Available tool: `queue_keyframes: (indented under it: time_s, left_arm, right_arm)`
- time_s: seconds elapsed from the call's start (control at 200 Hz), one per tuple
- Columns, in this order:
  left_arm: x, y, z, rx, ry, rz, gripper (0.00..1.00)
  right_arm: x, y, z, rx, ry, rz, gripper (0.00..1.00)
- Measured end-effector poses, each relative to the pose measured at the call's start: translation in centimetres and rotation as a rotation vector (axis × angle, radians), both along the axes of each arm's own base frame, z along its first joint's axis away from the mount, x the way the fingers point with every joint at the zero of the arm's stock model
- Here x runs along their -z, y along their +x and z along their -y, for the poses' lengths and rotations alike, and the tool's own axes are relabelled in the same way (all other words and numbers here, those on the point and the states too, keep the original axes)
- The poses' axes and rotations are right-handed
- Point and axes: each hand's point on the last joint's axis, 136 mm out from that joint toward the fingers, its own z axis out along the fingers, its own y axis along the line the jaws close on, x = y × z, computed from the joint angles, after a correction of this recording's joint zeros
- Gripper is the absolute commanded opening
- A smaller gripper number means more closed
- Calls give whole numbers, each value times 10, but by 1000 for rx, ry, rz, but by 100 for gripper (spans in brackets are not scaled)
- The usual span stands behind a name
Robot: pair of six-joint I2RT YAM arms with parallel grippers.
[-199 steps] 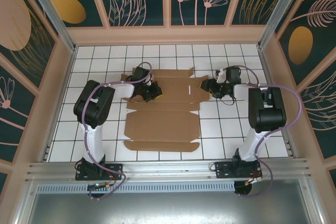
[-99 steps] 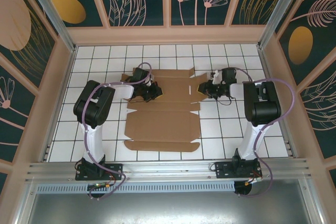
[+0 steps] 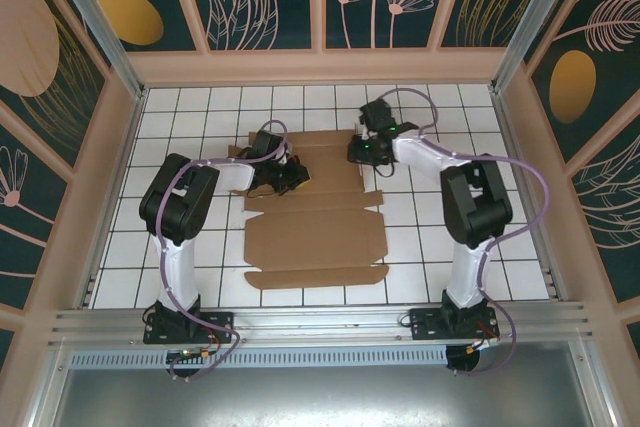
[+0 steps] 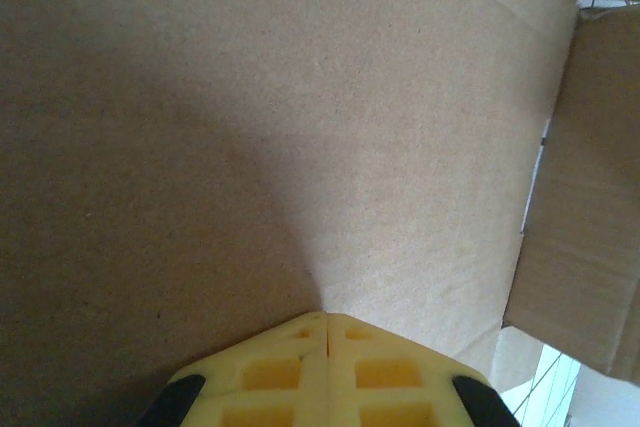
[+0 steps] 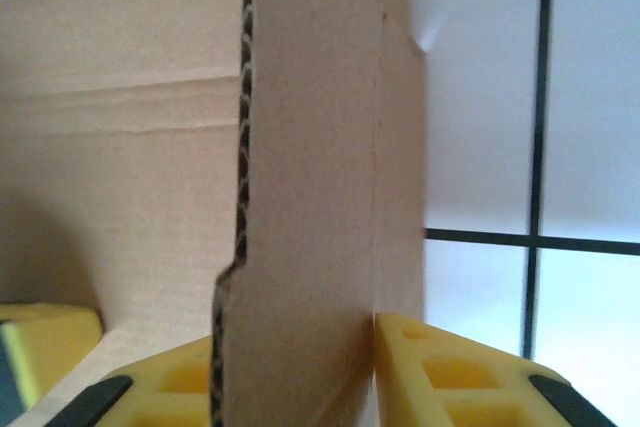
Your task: Fold the paper box
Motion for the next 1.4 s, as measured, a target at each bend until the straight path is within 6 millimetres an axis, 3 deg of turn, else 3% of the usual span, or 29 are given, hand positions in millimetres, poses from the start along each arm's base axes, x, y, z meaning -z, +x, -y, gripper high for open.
queue_keyframes:
  time_s: [0.16, 0.255, 0.41, 0.576, 0.786, 0.951, 1.036, 1.241, 1.326, 1.401]
  left_arm:
    - [0, -1, -1, -6, -2, -5, 0]
    - [-1, -3, -2, -9, 0, -7, 0]
    - [0, -5, -3, -15, -2, -9, 0]
    - [-1, -6, -4, -19, 0, -5, 0]
    - [0, -7, -7, -25, 17, -12, 0]
    - [0, -7, -9, -24, 23, -12, 0]
    - [0, -7, -9, -24, 25, -14, 0]
    - [0, -7, -9, -23, 23, -15, 0]
    - [0, -7, -9, -23, 23, -14, 0]
    - [0, -7, -9, -23, 23, -15, 0]
  right_arm:
    - [13, -6, -29, -9, -205, 54, 52]
    - [20, -13, -40, -17, -304, 80, 55]
    - [32, -13, -45, -21, -401, 91, 55]
    - [27, -12, -41, -12, -439, 111, 54]
    - [-2, -14, -11, 12, -454, 144, 44]
    - [-20, -16, 28, 38, -476, 165, 10]
    - [-13, -19, 46, 39, -507, 148, 0]
    - [18, -19, 61, 6, -631, 106, 0]
    - [37, -16, 61, -21, -754, 105, 0]
    - [41, -10, 56, -38, -884, 143, 4]
